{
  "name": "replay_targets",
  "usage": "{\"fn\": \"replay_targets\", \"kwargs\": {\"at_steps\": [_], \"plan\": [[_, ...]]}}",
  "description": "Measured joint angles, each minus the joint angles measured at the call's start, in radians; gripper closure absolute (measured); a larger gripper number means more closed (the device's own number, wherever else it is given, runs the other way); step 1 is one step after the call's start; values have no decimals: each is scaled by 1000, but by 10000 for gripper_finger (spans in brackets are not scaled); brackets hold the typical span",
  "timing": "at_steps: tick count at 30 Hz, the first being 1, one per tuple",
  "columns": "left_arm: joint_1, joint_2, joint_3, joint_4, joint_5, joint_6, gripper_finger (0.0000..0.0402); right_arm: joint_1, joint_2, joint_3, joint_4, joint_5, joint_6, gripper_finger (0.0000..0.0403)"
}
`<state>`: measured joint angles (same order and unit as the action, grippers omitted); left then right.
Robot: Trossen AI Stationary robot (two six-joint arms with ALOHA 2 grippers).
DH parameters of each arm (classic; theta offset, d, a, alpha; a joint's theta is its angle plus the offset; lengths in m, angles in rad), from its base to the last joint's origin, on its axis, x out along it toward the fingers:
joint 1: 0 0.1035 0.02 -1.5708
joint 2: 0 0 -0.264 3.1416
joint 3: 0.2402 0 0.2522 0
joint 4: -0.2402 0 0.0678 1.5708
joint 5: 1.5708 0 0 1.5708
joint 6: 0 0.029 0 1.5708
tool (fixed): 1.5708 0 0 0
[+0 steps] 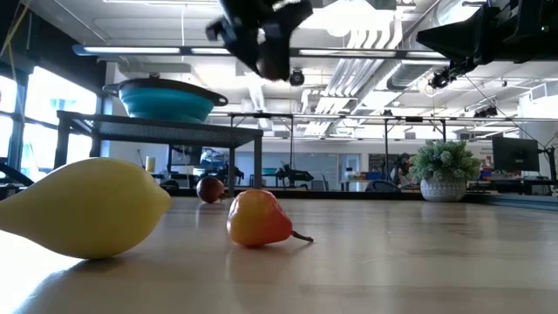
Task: Pick & Place Fruit
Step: Put the half brown kiwi into the blue strainer bowl on the shelf
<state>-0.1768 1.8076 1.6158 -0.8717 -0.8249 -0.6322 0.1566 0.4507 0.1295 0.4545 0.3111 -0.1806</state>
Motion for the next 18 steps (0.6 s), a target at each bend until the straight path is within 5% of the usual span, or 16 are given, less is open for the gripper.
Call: {"fn": "replay_targets", "kwargs": {"at_steps": [12,18], "plan": [[39,-1,286,-707,-135,-167,167,0,0,0,0,0,0,401],[142,-60,275,-701,-89,-82,167,0,0,0,-4,-1,0,401]]}}
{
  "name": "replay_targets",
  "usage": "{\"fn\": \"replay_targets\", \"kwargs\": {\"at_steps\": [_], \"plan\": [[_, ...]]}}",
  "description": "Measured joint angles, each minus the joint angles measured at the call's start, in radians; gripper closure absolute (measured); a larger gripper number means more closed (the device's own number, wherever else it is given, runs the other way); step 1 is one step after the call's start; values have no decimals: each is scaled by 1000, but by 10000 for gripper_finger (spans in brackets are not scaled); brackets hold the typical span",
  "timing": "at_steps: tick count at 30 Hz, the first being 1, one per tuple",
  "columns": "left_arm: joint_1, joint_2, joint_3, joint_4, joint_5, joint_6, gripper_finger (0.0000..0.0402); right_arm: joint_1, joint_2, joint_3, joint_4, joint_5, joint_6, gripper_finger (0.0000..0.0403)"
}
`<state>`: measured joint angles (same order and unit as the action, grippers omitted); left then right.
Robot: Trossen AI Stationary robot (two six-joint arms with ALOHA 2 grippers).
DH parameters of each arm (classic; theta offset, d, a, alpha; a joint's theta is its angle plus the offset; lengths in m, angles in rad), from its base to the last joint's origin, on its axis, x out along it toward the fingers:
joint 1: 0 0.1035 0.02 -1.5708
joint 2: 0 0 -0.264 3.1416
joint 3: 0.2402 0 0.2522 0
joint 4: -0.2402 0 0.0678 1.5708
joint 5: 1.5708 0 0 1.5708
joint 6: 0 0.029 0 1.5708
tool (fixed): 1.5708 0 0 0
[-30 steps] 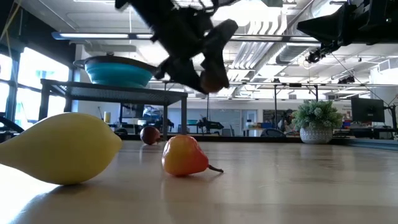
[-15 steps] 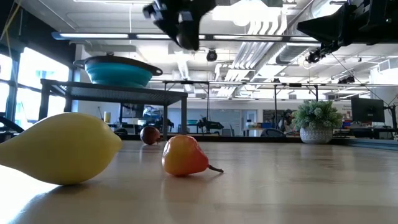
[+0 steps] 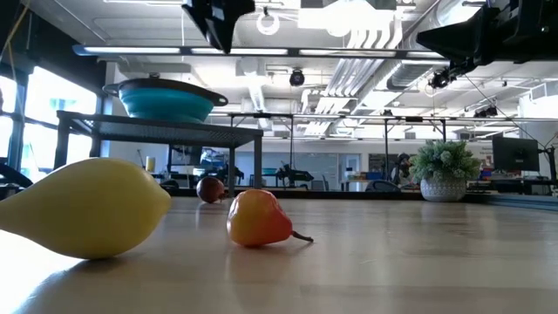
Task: Pick & Place Fruit
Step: Put the half brown kiwi into the blue strainer bowl on the shelf
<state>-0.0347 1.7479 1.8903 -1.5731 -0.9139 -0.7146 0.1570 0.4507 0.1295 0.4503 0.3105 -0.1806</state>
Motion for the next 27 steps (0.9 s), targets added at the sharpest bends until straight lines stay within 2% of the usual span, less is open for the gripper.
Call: {"fn": "replay_targets", "kwargs": {"at_steps": [8,16,27], "plan": [[210,-68,-20,-1,113,30,167,0,0,0,-6,0,0,401],[405,-63,-22,1,274,49,167,0,0,0,-20,1,0,400],[550,-62,-22,2,279,59,167,0,0,0,-22,1,0,400]]}}
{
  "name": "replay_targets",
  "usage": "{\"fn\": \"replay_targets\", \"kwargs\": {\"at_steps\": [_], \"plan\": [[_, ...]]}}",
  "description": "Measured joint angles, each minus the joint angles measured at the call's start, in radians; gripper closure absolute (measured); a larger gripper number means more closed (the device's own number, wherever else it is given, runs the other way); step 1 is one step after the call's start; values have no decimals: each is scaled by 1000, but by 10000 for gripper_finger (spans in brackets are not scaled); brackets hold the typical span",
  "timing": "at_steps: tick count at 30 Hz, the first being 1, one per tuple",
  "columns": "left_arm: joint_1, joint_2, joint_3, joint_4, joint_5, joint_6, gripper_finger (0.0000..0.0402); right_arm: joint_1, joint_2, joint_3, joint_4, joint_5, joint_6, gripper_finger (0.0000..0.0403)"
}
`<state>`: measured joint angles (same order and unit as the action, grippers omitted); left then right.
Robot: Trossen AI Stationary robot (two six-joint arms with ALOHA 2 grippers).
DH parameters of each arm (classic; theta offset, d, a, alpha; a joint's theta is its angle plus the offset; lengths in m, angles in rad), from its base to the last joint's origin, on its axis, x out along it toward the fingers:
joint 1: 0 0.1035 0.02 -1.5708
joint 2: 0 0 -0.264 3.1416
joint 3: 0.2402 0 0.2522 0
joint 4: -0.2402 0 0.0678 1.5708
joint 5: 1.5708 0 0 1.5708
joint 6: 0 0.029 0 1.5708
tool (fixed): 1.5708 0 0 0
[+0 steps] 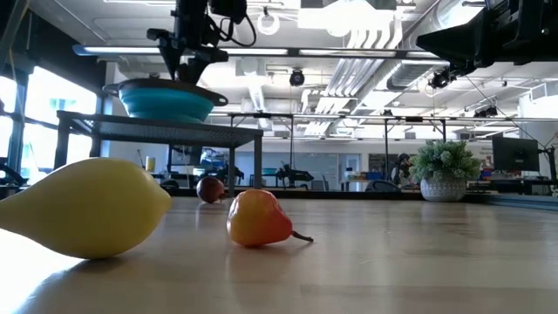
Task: Pick & Place Fruit
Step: Put the half brown kiwi into the blue strainer bowl on the shelf
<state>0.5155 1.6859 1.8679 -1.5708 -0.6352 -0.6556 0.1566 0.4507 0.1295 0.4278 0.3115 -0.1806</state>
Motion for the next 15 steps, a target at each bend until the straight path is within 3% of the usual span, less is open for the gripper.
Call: {"fn": "replay_targets", "kwargs": {"at_steps": [15], "plan": [[34,0,0,9,-27,-3,167,0,0,0,0,0,0,400]]}}
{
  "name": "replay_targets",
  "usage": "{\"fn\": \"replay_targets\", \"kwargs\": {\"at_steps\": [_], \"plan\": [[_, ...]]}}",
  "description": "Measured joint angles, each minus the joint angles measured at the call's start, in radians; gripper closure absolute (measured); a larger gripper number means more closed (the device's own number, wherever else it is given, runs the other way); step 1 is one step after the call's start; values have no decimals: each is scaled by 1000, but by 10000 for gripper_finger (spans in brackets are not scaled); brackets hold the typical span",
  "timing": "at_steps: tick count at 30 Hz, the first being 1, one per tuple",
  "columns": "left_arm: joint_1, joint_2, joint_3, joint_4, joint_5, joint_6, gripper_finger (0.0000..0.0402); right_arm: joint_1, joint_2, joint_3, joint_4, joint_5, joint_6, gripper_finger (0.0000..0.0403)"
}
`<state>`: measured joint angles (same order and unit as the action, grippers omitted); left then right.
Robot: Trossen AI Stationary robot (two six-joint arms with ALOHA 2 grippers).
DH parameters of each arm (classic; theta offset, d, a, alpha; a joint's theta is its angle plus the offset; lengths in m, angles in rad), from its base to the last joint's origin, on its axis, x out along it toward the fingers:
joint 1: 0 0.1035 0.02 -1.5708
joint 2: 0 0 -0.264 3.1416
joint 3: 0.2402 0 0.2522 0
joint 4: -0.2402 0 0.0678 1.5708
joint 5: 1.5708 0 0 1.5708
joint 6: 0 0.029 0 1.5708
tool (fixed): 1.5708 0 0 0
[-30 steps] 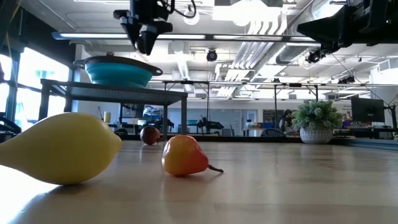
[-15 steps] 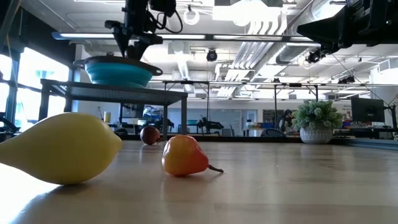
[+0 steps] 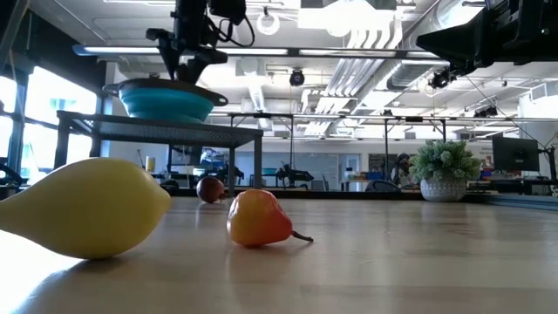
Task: Pick & Place Fruit
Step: Put the half brown kiwi into the blue strainer bowl on the shelf
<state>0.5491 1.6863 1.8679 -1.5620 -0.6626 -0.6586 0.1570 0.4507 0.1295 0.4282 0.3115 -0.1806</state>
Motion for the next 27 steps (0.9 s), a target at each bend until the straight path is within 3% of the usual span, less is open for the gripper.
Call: {"fn": "replay_targets", "kwargs": {"at_steps": [15,27], "plan": [[1,0,0,-2,52,7,165,0,0,0,0,0,0,400],[1,0,0,-2,56,7,104,0,0,0,0,0,0,400]]}}
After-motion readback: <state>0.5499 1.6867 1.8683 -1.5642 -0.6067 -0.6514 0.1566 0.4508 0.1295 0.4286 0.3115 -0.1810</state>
